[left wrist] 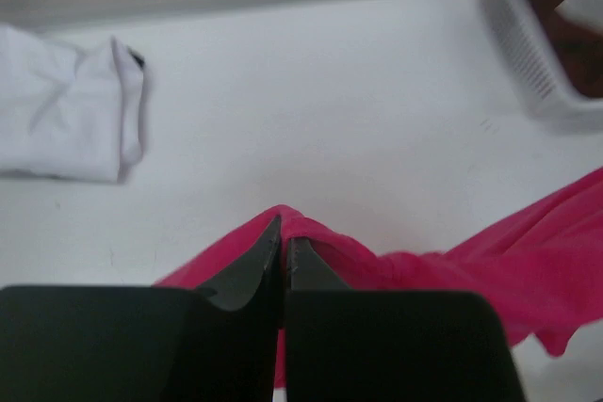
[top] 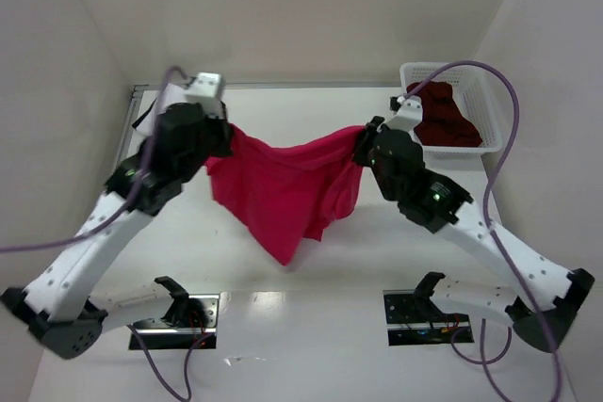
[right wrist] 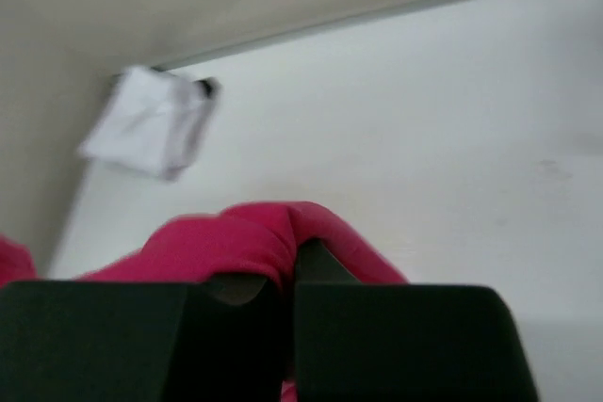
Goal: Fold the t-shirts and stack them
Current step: Move the tshirt to the center of the board
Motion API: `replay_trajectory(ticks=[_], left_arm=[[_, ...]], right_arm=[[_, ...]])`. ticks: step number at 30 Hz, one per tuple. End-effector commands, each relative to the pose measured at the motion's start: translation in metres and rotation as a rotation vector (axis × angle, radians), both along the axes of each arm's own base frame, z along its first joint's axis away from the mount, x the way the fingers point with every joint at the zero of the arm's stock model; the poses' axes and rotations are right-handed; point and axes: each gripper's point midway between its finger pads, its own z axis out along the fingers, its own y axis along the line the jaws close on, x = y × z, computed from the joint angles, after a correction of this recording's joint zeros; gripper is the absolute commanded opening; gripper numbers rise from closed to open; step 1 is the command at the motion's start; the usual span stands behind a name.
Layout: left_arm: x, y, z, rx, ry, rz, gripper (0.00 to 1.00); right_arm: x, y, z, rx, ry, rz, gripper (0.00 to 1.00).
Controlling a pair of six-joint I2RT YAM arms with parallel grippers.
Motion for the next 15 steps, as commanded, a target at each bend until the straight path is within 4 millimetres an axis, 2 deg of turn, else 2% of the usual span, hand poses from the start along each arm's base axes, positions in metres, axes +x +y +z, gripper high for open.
replay_trajectory(ticks=[1, 3, 4, 5, 6, 7, 8, 12, 15], left_arm=[[0.036, -0.009, -0.046, 0.035, 0.068, 0.071, 0.0], [0.052, -0.007, -0.067, 0.075, 0.106, 0.117, 0.0], [0.061, -0.001, -0.071, 0.084, 0.111, 0.156, 0.0], [0.069, -0.001, -0.077, 0.088, 0.118, 0.166, 0.0], [0.081, -0.003, -0.093, 0.111, 0.152, 0.178, 0.0], [0.092, 0.003, -0.099, 0.103, 0.159, 0.208, 0.0], [0.098, 0.003, -0.108, 0.108, 0.179, 0.206, 0.0], [0.138, 0.004, -0.13, 0.096, 0.23, 0.227, 0.0], [0.154, 0.011, -0.126, 0.068, 0.212, 0.237, 0.0]], right_arm=[[0.059, -0.061, -0.053, -0.038, 0.102, -0.205, 0.01], [0.092, -0.084, -0.088, -0.003, 0.168, -0.198, 0.01], [0.11, -0.12, -0.098, 0.042, 0.191, -0.26, 0.01], [0.117, -0.119, -0.103, 0.076, 0.206, -0.215, 0.01], [0.129, -0.128, -0.118, 0.073, 0.244, -0.234, 0.01], [0.135, -0.135, -0.121, 0.083, 0.261, -0.26, 0.01], [0.142, -0.142, -0.113, 0.096, 0.252, -0.296, 0.01], [0.153, -0.133, -0.113, 0.121, 0.242, -0.255, 0.07], [0.157, -0.126, -0.117, 0.128, 0.253, -0.221, 0.07]])
